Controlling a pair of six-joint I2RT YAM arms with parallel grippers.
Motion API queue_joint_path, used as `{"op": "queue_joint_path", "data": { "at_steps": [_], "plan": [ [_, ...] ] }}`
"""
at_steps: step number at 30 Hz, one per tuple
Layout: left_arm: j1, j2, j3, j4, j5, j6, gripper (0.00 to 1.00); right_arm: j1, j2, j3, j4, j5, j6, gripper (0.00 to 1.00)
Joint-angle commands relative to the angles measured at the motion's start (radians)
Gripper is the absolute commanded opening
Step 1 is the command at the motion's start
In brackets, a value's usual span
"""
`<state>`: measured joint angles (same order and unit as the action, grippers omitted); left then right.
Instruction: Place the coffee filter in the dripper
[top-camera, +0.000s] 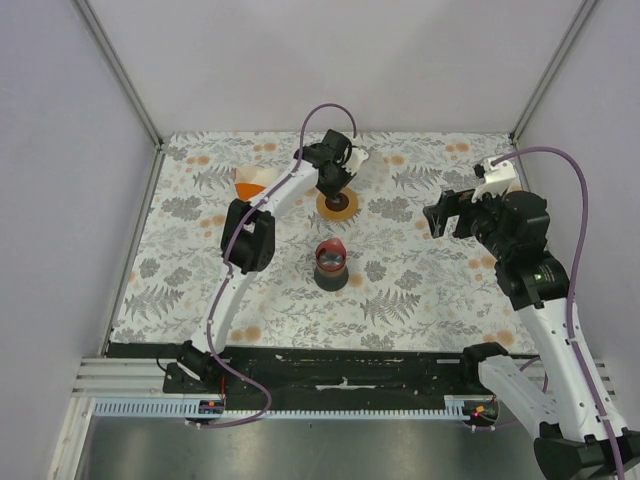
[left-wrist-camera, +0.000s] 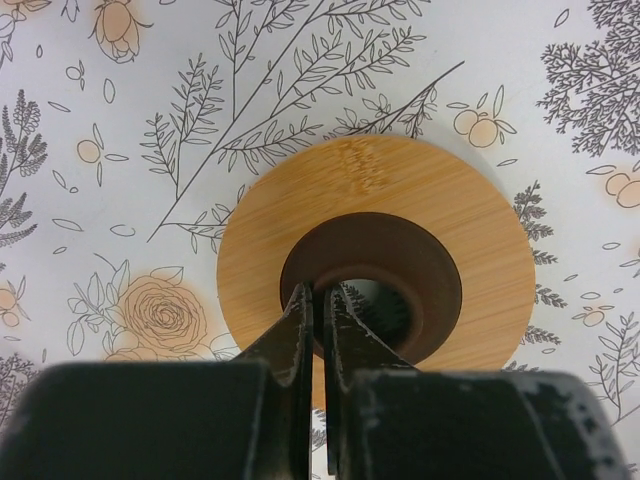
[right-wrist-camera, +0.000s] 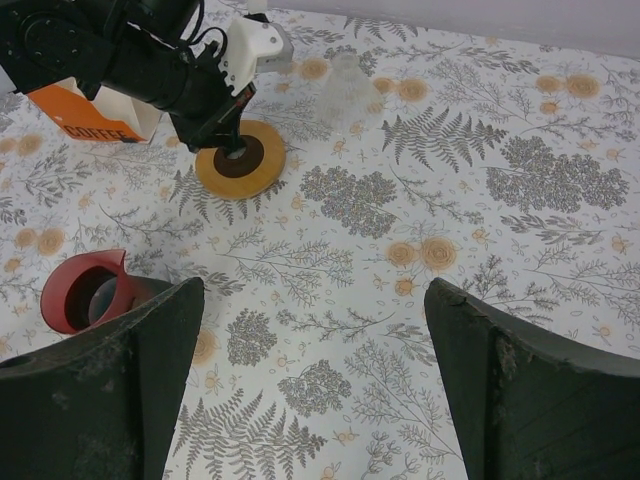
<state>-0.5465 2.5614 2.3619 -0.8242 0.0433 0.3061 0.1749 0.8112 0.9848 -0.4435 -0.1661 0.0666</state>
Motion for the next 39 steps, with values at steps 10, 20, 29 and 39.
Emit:
{"op": "queue_joint_path", "data": {
  "at_steps": [10, 20, 29, 39],
  "plan": [
    [0.069, -0.26, -0.009, -0.032, 0.374, -0.142, 0.02, 0.006, 0.092, 0.041, 0.052, -0.147, 0.085, 0.98],
    [0.048, -0.549, -0.173, -0.052, 0.443, -0.185, 0.02, 0.116, 0.316, 0.164, 0.316, -0.25, 0.367, 0.98],
    [0.011, -0.701, -0.291, -0.035, 0.363, -0.16, 0.02, 0.199, 0.592, 0.328, 0.391, -0.392, 0.555, 0.92],
    [0.005, -0.793, -0.36, -0.003, 0.409, -0.183, 0.02, 0.212, 0.657, 0.33, 0.411, -0.443, 0.546, 0.09]
  ]
}}
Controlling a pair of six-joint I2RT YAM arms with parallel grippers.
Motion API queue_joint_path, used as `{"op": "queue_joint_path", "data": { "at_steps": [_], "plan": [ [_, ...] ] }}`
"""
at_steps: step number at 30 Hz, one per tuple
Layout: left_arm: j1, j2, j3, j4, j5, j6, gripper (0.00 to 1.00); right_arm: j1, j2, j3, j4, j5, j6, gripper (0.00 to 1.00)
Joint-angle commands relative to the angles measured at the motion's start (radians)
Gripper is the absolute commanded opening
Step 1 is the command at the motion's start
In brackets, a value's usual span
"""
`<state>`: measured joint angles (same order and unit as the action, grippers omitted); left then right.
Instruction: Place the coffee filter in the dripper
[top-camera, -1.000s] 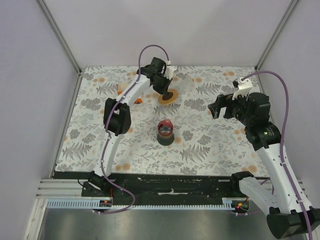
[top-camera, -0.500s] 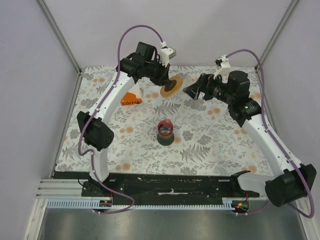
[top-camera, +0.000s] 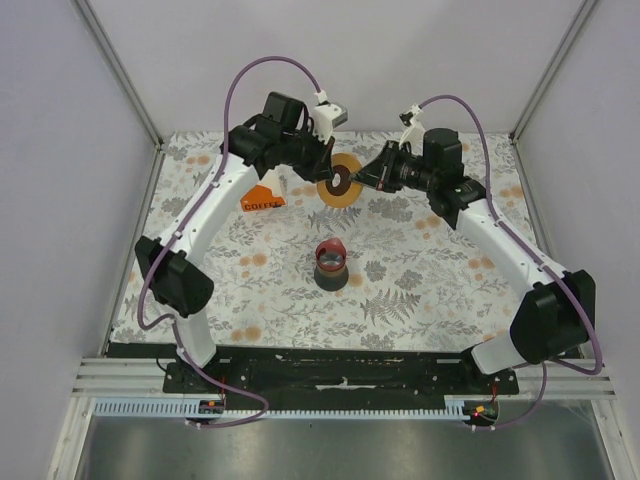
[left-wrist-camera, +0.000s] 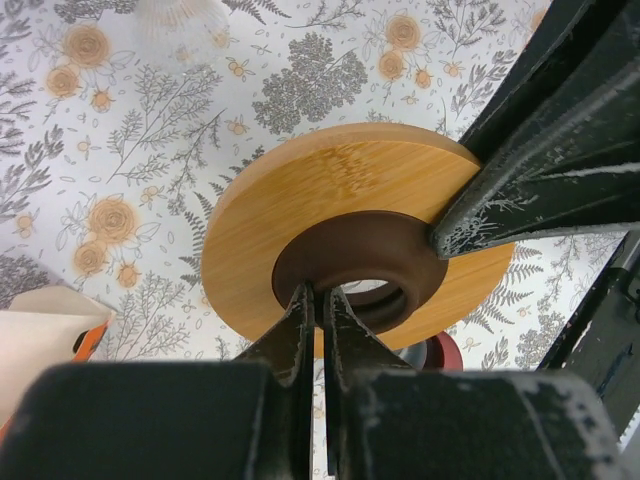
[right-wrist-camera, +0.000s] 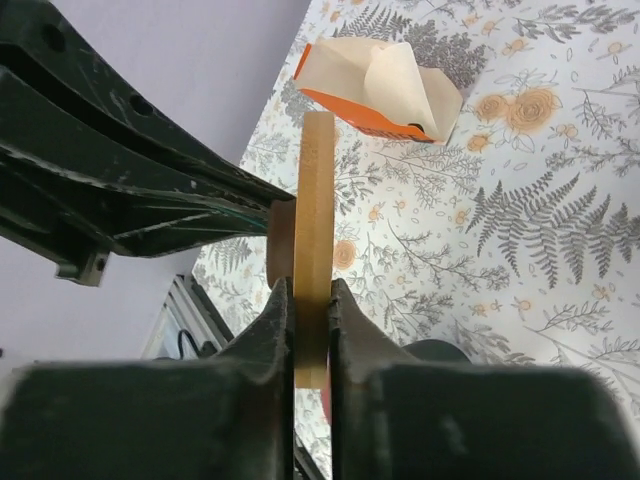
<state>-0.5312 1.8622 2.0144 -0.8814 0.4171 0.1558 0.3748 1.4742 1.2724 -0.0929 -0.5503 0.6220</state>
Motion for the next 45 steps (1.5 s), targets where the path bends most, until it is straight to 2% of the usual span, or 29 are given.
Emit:
{"op": "queue_joint_path", "data": {
  "at_steps": [1, 3, 4, 5, 7, 10, 13, 17, 19, 22, 26, 31, 34, 38, 42, 45],
  "plan": [
    [-0.009, -0.103, -0.017, 0.052, 0.04, -0.03, 0.02, 0.012, -0.005, 0.044, 0.055, -0.062, -0.025, 0.0],
    [-0.007, -0.127, -0.029, 0.053, 0.026, -0.025, 0.02, 0.012, -0.006, 0.054, 0.033, -0.082, -0.088, 0.0],
    [-0.006, -0.135, -0.025, 0.042, 0.016, -0.03, 0.13, 0.012, -0.008, 0.07, -0.002, -0.083, -0.131, 0.0],
    [0.0, -0.141, -0.011, 0.024, 0.014, -0.039, 0.28, 0.015, -0.012, 0.093, -0.033, -0.08, -0.183, 0.0],
    [0.026, -0.152, 0.029, -0.037, 0.022, -0.056, 0.44, 0.024, -0.043, 0.111, -0.077, -0.045, -0.302, 0.0],
    [0.085, -0.188, 0.082, -0.105, 0.044, -0.082, 0.56, 0.07, -0.126, 0.085, -0.093, 0.106, -0.508, 0.0],
    [0.16, -0.256, 0.064, -0.114, 0.112, -0.11, 0.66, 0.143, -0.233, 0.006, -0.042, 0.28, -0.741, 0.0],
    [0.218, -0.323, -0.018, -0.108, 0.16, -0.14, 0.68, 0.287, -0.365, -0.171, 0.083, 0.464, -1.043, 0.0],
    [0.244, -0.351, -0.074, -0.091, 0.17, -0.145, 0.68, 0.398, -0.405, -0.261, 0.16, 0.544, -1.215, 0.0],
    [0.304, -0.371, -0.14, -0.077, 0.173, -0.141, 0.68, 0.579, -0.411, -0.405, 0.292, 0.743, -1.489, 0.0],
    [0.385, -0.396, -0.213, -0.071, 0.195, -0.121, 0.68, 0.697, -0.358, -0.522, 0.53, 0.932, -1.764, 0.0],
    [0.421, -0.455, -0.331, -0.028, 0.175, -0.09, 0.68, 0.751, -0.286, -0.585, 0.656, 0.977, -1.901, 0.0],
    [0.436, -0.491, -0.391, 0.001, 0.172, -0.079, 0.68, 0.803, -0.244, -0.627, 0.734, 1.001, -1.912, 0.0],
    [0.448, -0.518, -0.437, 0.013, 0.172, -0.056, 0.68, 0.891, -0.177, -0.654, 0.731, 1.101, -1.964, 0.0],
    [0.462, -0.521, -0.454, 0.015, 0.19, -0.045, 0.68, 0.903, -0.118, -0.691, 0.803, 1.184, -1.99, 0.0],
    [0.468, -0.521, -0.457, 0.015, 0.207, -0.042, 0.68, 0.901, -0.107, -0.706, 0.792, 1.195, -1.981, 0.0]
  ]
}}
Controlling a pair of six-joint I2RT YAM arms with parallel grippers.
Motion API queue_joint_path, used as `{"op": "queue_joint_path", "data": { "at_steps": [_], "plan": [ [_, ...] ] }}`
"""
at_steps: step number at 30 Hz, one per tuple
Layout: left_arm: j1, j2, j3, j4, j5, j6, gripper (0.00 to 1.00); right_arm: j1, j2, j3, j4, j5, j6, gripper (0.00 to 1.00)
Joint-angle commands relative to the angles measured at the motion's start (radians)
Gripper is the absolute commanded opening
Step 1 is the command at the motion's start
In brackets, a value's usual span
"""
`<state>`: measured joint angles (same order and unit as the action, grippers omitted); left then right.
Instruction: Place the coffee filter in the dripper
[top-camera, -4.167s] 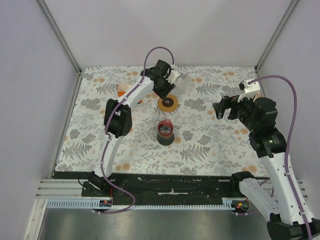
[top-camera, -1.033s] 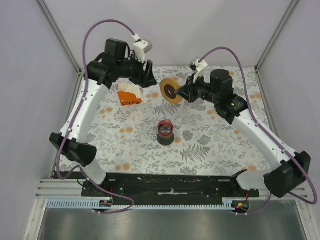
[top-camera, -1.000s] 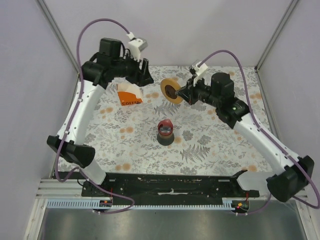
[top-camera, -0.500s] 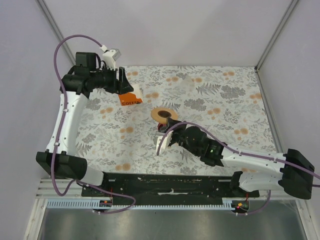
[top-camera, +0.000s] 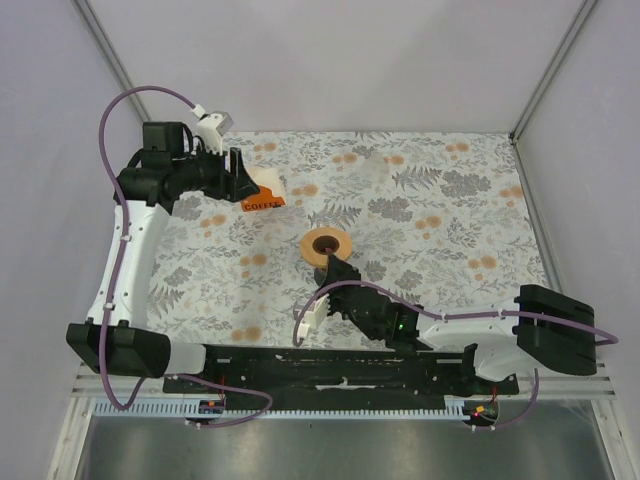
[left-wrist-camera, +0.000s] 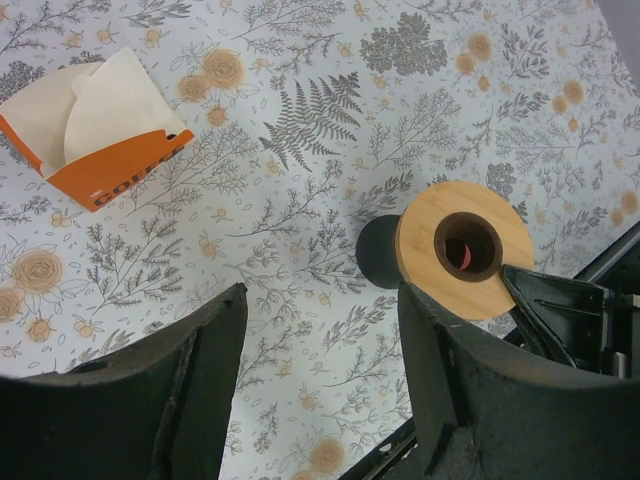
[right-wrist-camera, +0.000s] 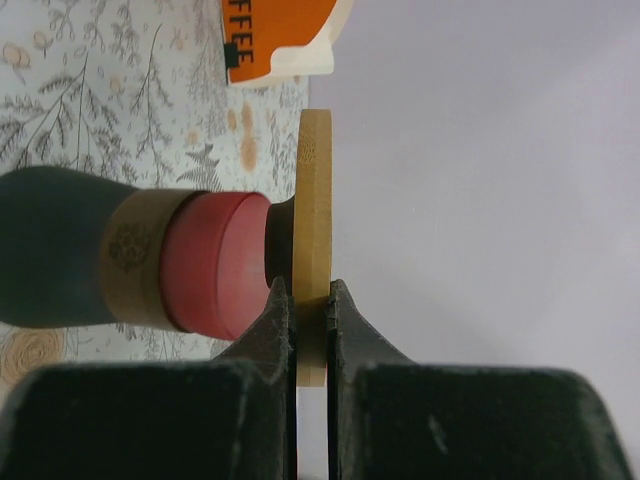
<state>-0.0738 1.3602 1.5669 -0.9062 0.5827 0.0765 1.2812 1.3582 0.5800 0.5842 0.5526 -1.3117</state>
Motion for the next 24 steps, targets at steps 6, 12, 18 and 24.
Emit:
{"op": "queue_joint_path", "data": {
  "at_steps": [6, 12, 18, 24],
  "plan": [
    [0.019, -0.012, -0.013, 0.046, 0.049, 0.037, 0.68, 0.006, 0.039, -0.043, 0.138, 0.124, -0.044, 0.0],
    [0.025, 0.004, -0.013, 0.053, 0.049, 0.037, 0.67, 0.026, 0.082, -0.037, 0.086, 0.124, -0.027, 0.0],
    [0.029, 0.023, -0.007, 0.059, 0.054, 0.031, 0.67, 0.038, 0.098, -0.005, -0.004, 0.155, -0.017, 0.14],
    [0.032, 0.034, 0.002, 0.061, 0.054, 0.036, 0.67, 0.056, 0.076, 0.053, -0.191, 0.188, 0.054, 0.43]
  ]
}}
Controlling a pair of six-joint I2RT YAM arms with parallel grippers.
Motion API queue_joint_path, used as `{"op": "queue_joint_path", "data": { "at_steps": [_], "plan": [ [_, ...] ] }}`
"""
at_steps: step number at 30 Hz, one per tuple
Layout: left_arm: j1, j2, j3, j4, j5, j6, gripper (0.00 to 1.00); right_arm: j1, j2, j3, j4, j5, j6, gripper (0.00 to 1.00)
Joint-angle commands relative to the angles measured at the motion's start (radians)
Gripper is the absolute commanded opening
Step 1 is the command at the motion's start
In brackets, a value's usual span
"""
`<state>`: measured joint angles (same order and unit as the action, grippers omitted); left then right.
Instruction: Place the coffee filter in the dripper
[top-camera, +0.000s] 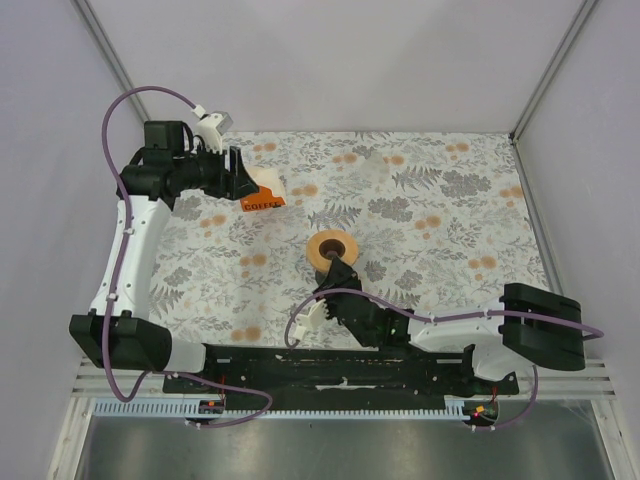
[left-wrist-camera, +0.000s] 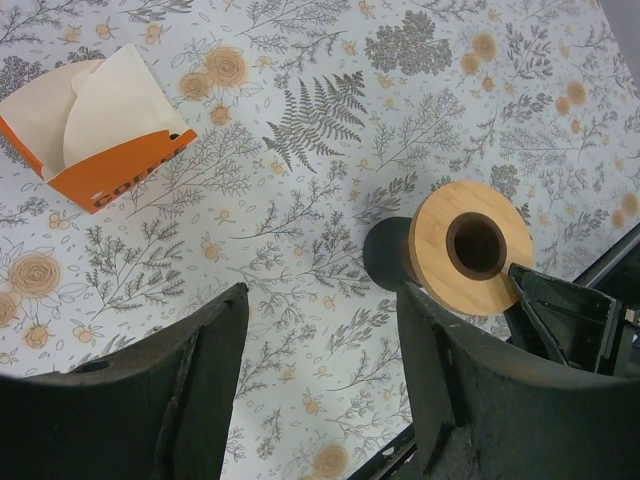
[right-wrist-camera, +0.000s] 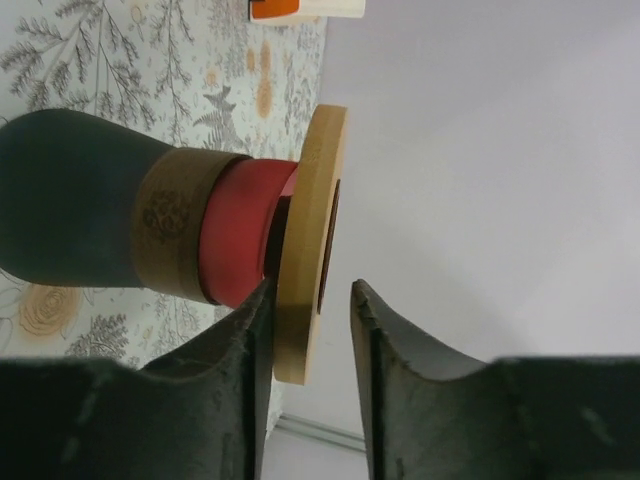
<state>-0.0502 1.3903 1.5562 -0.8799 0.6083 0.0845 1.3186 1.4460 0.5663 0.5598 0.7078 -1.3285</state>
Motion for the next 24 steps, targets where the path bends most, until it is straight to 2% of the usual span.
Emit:
{"op": "queue_joint_path", "data": {
  "at_steps": [1, 2, 9, 14, 20, 24],
  "plan": [
    [0.009, 0.004, 0.016, 0.035, 0.028, 0.029, 0.67, 0.027, -0.013, 0.084, -0.219, 0.035, 0.095, 0.46],
    [0.012, 0.006, 0.016, 0.035, 0.028, 0.031, 0.67, 0.03, -0.012, 0.095, -0.245, 0.039, 0.107, 0.5],
    [0.015, 0.016, 0.028, 0.035, 0.038, 0.029, 0.66, 0.051, -0.055, 0.17, -0.429, 0.042, 0.176, 0.61],
    [0.018, 0.015, 0.031, 0.033, 0.041, 0.032, 0.66, 0.067, -0.108, 0.195, -0.543, 0.018, 0.225, 0.73],
    [0.018, 0.021, 0.01, 0.035, 0.053, 0.024, 0.66, 0.067, -0.144, 0.218, -0.627, -0.057, 0.293, 0.75],
    [0.016, 0.027, -0.05, 0.064, 0.119, -0.015, 0.66, 0.07, -0.148, 0.228, -0.659, -0.09, 0.314, 0.75]
  ]
}}
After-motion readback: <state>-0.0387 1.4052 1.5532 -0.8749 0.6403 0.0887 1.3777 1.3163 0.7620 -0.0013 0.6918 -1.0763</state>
